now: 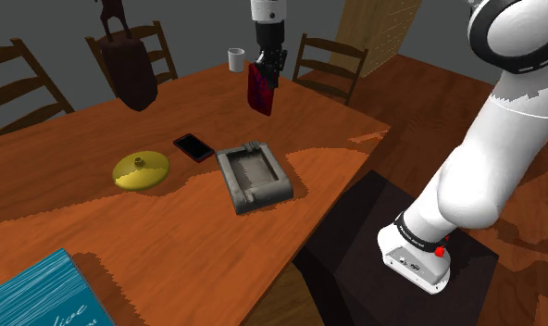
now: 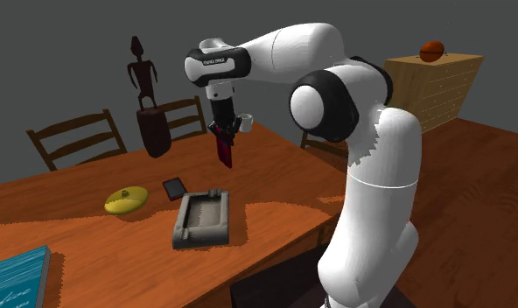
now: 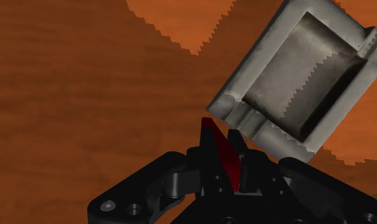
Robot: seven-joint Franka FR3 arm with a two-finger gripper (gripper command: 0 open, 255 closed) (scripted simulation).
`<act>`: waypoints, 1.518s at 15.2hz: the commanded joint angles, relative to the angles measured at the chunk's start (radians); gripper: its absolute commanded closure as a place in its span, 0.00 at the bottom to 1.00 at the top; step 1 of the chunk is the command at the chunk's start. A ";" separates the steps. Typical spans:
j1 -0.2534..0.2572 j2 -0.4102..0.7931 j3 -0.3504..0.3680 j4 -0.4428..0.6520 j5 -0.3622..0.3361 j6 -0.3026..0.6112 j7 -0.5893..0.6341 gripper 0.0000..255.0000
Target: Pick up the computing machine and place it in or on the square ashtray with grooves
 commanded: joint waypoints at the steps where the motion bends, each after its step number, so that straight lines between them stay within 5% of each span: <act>1: 0.021 -0.046 0.016 -0.046 0.007 0.000 0.038 1.00; 13: 0.144 -0.230 0.138 -0.216 0.073 -0.008 0.276 1.00; 23: 0.145 -0.226 0.140 -0.346 0.073 0.126 0.272 1.00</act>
